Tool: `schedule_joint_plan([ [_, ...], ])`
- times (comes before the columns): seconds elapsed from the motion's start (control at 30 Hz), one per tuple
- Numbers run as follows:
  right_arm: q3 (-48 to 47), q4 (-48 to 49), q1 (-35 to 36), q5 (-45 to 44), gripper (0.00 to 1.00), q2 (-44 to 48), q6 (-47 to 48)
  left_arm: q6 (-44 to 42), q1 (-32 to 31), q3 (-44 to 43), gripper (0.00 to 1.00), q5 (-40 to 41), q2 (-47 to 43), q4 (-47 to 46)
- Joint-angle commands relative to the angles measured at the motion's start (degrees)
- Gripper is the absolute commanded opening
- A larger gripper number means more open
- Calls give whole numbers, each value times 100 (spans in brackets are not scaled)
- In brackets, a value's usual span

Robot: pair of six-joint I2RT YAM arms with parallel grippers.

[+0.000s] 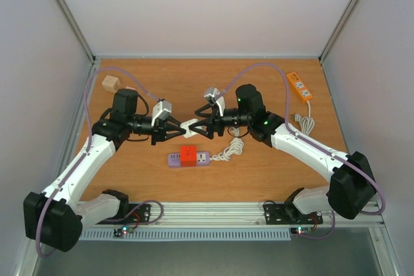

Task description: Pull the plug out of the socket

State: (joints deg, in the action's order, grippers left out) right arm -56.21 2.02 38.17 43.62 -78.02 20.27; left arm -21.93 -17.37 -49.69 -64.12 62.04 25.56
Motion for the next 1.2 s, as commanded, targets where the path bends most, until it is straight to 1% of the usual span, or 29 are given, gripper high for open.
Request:
schedule_joint_plan([
  [0.0, -147, 191, -116, 90, 81, 216, 351, 441, 169, 37, 1, -757, 88, -234],
  [0.1, -118, 115, -115, 194, 83, 281, 433, 473, 223, 91, 1, -627, 51, -347],
  [0.23, -230, -130, -114, 180, 91, 309, 609, 637, 323, 170, 1, -430, -22, -574],
  [0.3, -290, -154, -112, -44, 93, 305, 629, 606, 366, 179, 1, -292, -40, -579],
  [0.37, -366, -228, -108, -373, 98, 296, 644, 550, 439, 159, 1, -101, -51, -540],
  [0.47, -527, -450, -113, -850, 99, 242, 704, 317, 541, 41, 1, 189, -45, -367],
  [0.57, -603, -471, -116, -1220, 99, 183, 702, 131, 657, 40, 1, 611, 10, -386],
  [0.7, -515, -292, -129, -1593, 99, 157, 684, 6, 915, 157, 1, 1352, 194, -631],
  [0.83, -455, -221, -152, -2170, 98, 110, 581, -71, 1296, 204, 1, 1990, 438, -863],
  [0.93, -306, 98, -157, -2519, 99, 134, 532, -145, 1510, 185, 1, 2581, 648, -984],
  [1.07, -343, -240, -165, -2433, 98, 12, 806, -333, 1666, 147, 1, 3574, 1008, -1250],
  [1.1, -381, -417, -165, -2369, 99, -46, 857, -377, 1877, 121, 1, 3694, 1083, -1342],
  [1.17, -472, -669, -161, -2279, 99, -173, 936, -417, 2012, 14, 1, 3995, 1381, -1395],
])
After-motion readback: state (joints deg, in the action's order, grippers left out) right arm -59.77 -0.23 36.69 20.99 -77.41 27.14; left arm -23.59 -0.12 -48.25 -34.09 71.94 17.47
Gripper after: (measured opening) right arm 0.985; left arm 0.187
